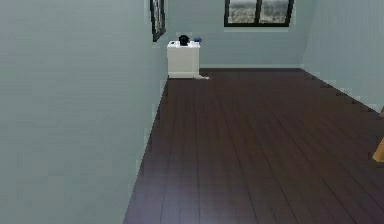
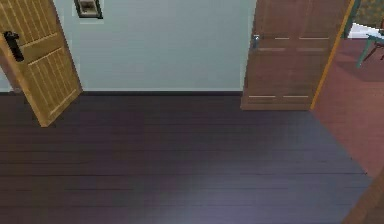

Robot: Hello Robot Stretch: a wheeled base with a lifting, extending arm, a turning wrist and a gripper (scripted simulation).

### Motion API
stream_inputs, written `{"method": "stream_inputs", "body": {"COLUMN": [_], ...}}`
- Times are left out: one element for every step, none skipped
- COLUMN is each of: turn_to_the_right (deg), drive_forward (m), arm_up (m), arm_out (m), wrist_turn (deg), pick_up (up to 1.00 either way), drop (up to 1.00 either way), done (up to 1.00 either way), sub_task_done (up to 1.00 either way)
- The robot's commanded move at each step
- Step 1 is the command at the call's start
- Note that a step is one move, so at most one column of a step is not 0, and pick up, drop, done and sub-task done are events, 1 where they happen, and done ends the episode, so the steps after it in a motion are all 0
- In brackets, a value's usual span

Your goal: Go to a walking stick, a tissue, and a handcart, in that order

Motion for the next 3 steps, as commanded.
{"method": "stream_inputs", "body": {"turn_to_the_right": [45.0, 42.0, 0.0], "drive_forward": [0.0, 0.0, 0.15], "arm_up": [0.0, 0.0, 0.0], "arm_out": [0.0, 0.0, 0.0], "wrist_turn": [0.0, 0.0, 0.0], "pick_up": [0.0, 0.0, 0.0], "drop": [0.0, 0.0, 0.0], "done": [0.0, 0.0, 0.0], "sub_task_done": [0.0, 0.0, 0.0]}}
